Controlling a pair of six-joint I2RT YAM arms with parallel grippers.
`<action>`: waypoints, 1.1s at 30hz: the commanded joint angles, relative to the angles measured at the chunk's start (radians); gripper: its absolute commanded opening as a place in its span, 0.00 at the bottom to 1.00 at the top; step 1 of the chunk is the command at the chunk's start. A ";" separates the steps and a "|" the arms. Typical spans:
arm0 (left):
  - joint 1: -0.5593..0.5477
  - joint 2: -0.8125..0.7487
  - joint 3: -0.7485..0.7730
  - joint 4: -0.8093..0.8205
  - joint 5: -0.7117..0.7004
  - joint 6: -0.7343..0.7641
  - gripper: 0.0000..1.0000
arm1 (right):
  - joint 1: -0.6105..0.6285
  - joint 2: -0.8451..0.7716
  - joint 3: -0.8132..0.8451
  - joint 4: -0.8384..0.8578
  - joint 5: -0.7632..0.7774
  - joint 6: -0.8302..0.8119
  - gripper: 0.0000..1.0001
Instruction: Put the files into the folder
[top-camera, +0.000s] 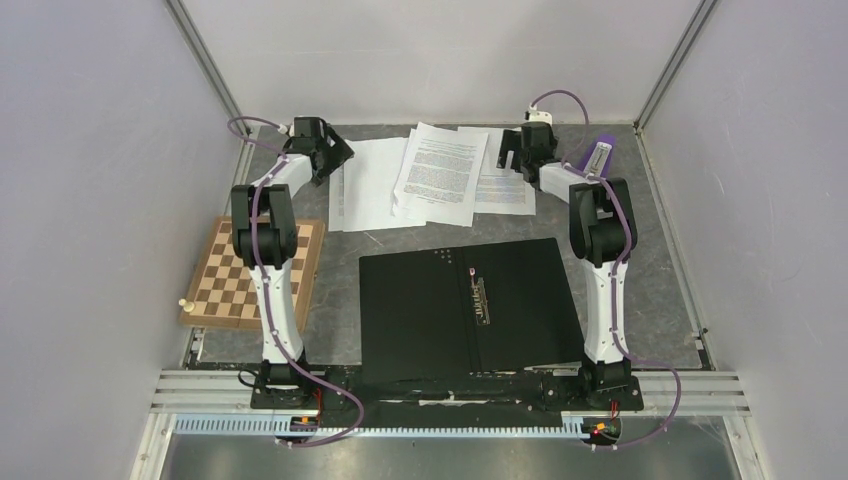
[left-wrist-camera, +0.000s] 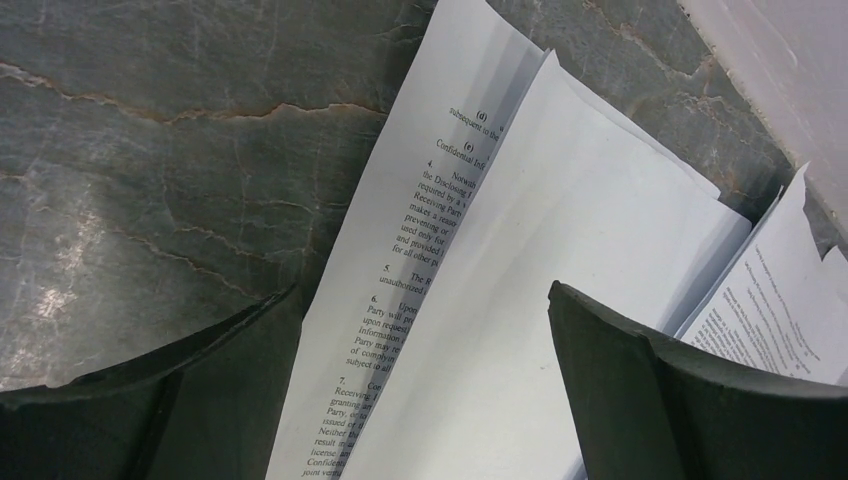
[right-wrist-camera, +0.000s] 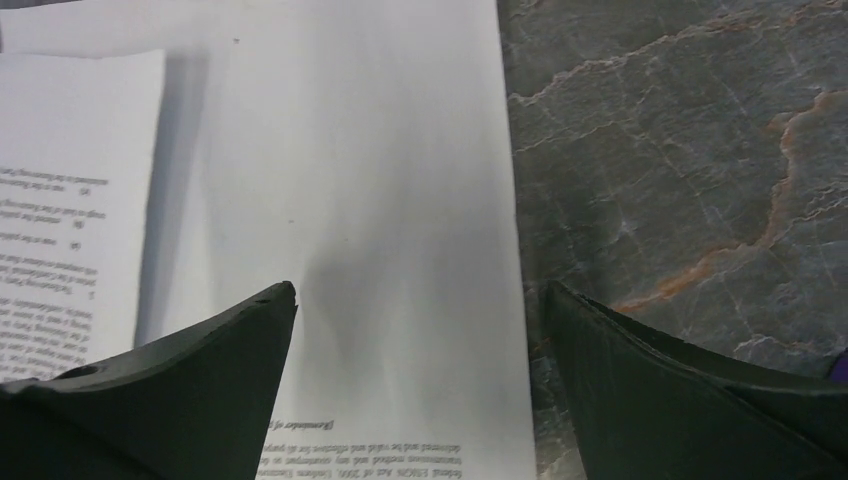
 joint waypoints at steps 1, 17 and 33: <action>0.004 0.043 0.040 -0.007 0.036 -0.024 0.98 | -0.025 0.031 0.071 0.023 -0.015 -0.009 0.98; -0.036 0.089 0.087 -0.066 0.073 -0.030 0.97 | -0.025 0.119 0.171 -0.053 -0.257 0.027 0.98; -0.127 0.022 -0.042 -0.041 0.076 -0.087 0.96 | 0.087 0.074 0.130 -0.127 -0.300 0.071 0.98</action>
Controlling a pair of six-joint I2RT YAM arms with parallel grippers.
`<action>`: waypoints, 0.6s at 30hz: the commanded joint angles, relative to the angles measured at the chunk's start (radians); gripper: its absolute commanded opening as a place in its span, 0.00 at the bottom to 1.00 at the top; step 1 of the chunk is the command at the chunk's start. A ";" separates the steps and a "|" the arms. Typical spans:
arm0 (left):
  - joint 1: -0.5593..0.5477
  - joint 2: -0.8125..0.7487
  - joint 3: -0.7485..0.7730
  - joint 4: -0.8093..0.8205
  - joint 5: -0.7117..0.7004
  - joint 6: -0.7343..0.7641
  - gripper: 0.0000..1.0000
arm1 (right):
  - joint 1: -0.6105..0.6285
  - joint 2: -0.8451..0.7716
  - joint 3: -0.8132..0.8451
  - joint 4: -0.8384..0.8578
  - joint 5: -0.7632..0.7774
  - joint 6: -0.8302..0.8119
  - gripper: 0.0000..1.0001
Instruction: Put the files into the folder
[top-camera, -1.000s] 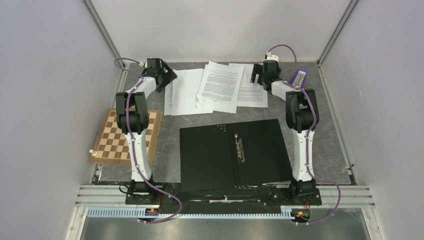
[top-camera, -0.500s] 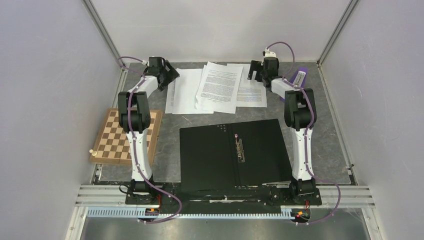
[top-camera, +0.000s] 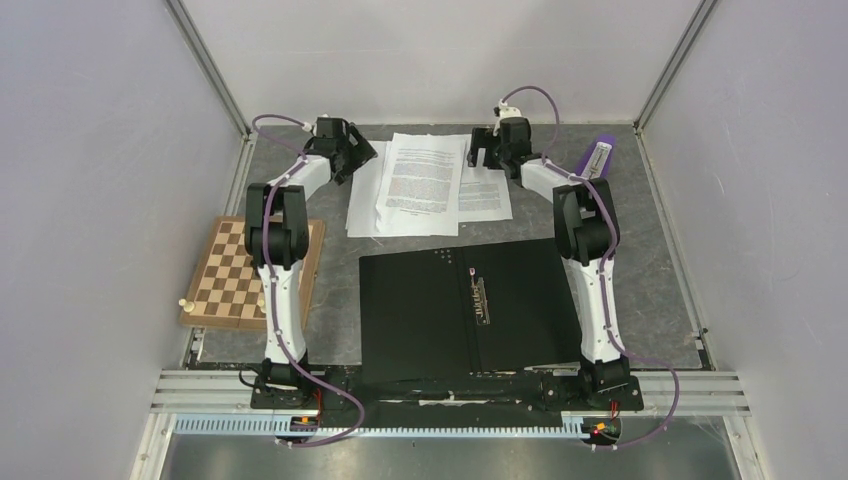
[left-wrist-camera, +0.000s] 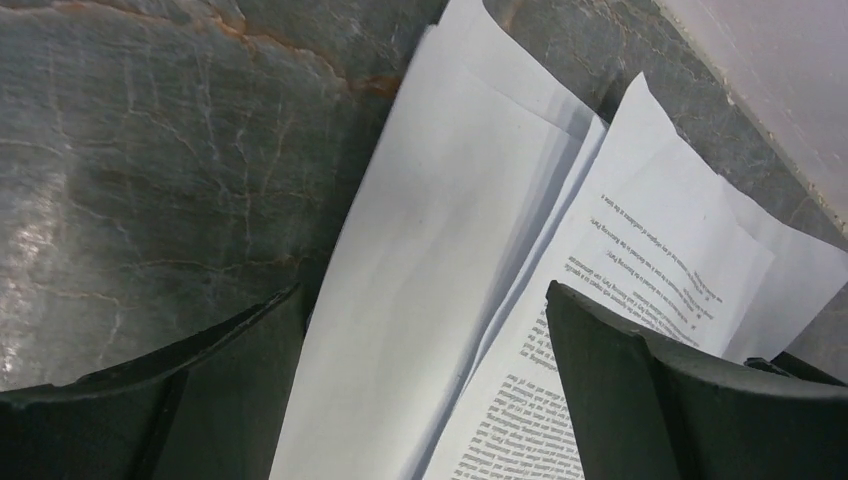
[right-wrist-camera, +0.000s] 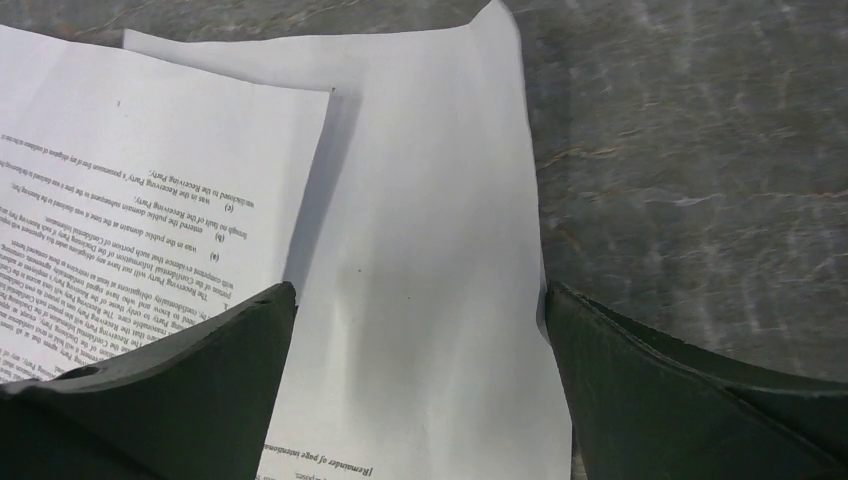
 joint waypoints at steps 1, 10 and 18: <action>-0.040 -0.012 -0.077 -0.075 0.026 -0.049 0.96 | 0.026 -0.031 -0.042 -0.094 -0.056 0.058 0.98; -0.087 -0.056 -0.121 -0.109 -0.013 -0.047 0.96 | 0.078 -0.063 -0.073 -0.136 0.025 0.087 0.98; -0.071 -0.144 -0.198 -0.204 -0.162 0.002 0.97 | 0.017 -0.165 -0.200 -0.136 0.083 0.099 0.98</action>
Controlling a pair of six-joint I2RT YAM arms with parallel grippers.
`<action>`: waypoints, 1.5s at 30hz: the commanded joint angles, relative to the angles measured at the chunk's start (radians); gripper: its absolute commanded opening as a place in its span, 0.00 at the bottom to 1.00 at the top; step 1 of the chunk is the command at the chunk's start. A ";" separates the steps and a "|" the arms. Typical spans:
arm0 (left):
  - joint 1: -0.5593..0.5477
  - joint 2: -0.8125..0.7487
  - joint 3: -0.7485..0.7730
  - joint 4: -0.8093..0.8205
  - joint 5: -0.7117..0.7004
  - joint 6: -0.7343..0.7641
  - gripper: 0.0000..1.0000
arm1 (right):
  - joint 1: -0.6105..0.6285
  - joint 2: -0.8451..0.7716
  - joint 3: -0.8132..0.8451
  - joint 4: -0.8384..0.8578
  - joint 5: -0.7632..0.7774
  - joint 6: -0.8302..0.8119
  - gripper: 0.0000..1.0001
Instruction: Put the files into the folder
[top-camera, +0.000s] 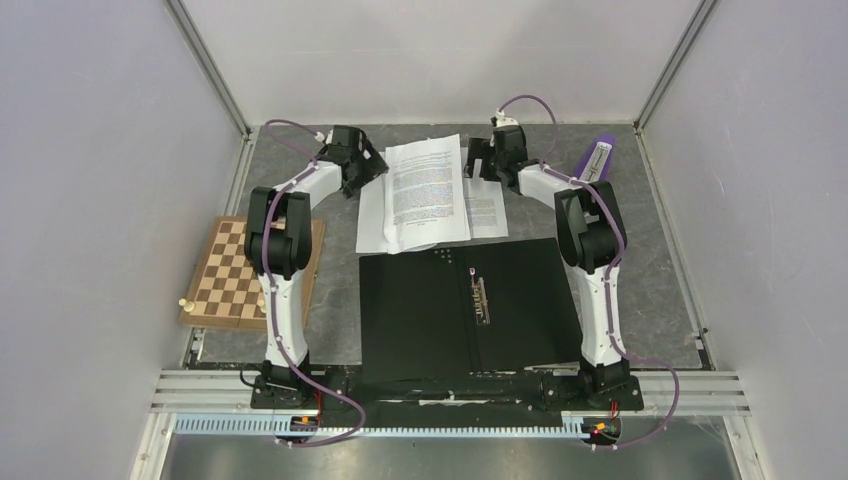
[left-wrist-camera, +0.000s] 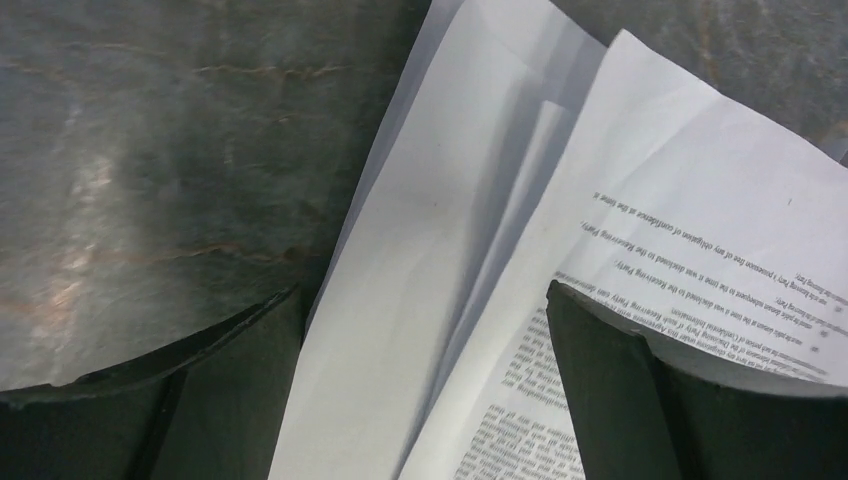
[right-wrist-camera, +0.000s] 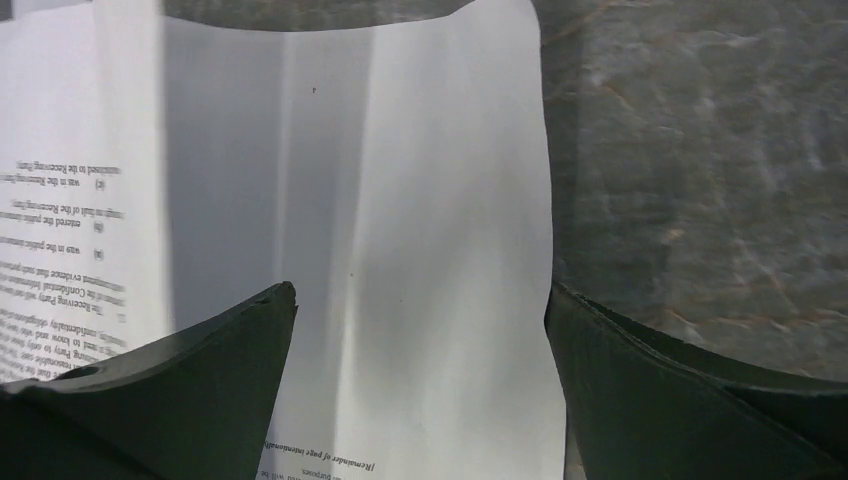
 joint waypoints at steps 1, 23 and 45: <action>0.015 -0.044 -0.072 -0.151 -0.090 0.018 0.97 | -0.045 -0.055 -0.057 -0.088 0.025 0.019 0.98; 0.005 -0.092 -0.151 -0.087 0.085 0.053 0.97 | 0.025 -0.056 -0.073 -0.082 -0.125 0.037 0.98; 0.009 -0.035 0.006 -0.249 0.093 0.207 0.97 | 0.007 0.032 0.111 -0.226 -0.158 -0.062 0.98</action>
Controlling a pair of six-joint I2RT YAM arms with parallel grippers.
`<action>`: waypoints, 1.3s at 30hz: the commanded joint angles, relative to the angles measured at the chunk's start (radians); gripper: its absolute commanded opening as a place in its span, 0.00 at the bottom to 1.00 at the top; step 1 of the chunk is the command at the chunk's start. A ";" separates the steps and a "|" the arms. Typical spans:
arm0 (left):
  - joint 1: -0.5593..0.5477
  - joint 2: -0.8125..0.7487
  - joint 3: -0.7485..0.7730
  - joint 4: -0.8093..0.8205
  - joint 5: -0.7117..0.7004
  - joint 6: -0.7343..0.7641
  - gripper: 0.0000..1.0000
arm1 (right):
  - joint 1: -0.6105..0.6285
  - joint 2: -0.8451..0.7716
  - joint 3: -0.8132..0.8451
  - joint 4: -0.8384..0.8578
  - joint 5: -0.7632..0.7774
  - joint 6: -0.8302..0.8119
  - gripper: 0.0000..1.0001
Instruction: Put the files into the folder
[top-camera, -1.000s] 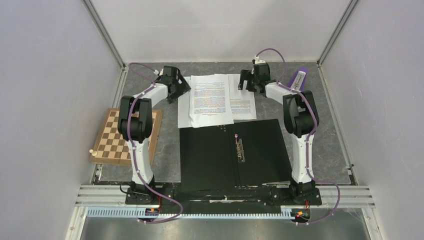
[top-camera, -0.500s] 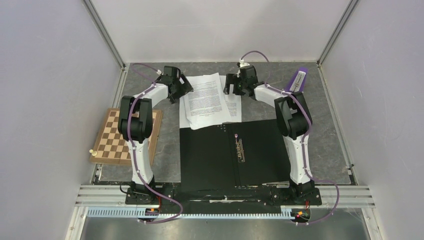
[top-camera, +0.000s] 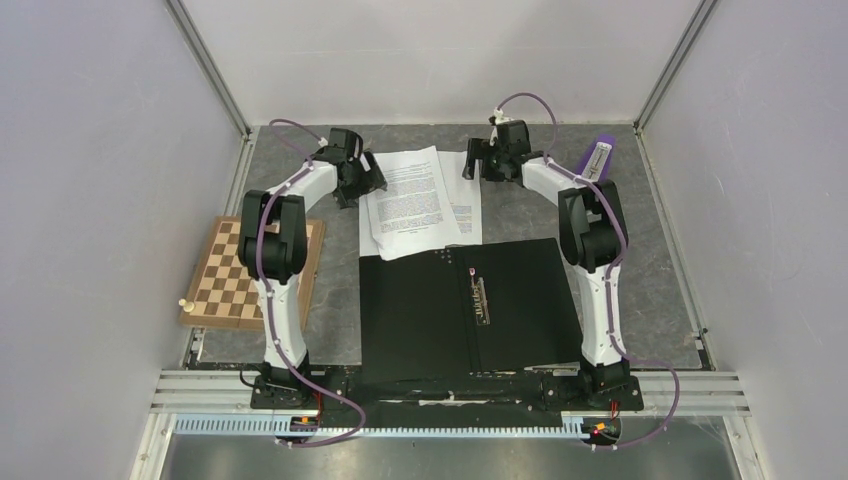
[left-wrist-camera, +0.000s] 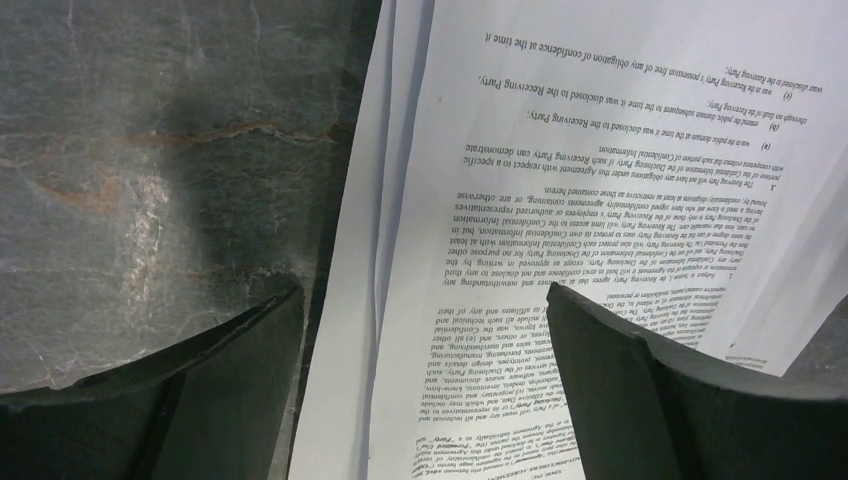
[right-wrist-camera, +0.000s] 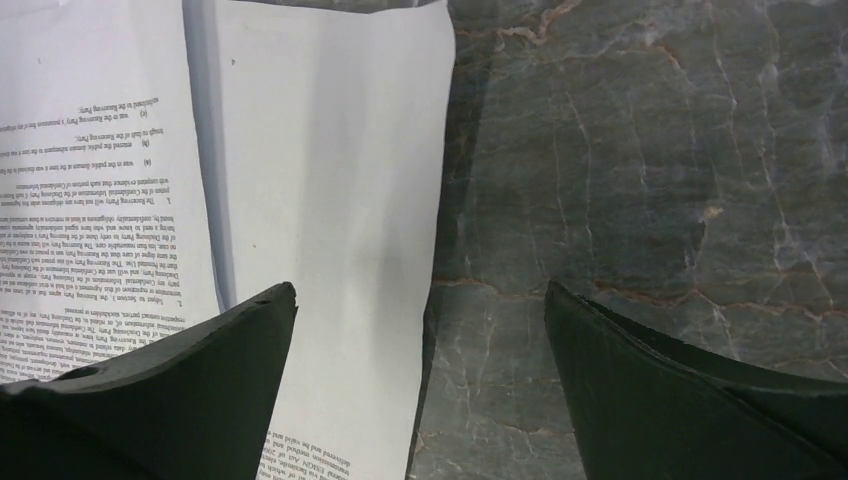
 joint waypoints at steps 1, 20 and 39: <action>0.003 0.059 0.086 -0.075 0.036 0.088 0.97 | 0.035 0.056 0.073 -0.067 -0.020 -0.044 0.98; -0.033 0.167 0.233 -0.108 0.064 0.067 0.97 | 0.147 0.239 0.343 -0.108 -0.037 -0.020 0.98; -0.034 -0.096 -0.172 -0.008 0.114 0.063 0.98 | 0.144 -0.181 -0.244 -0.073 0.004 -0.021 0.98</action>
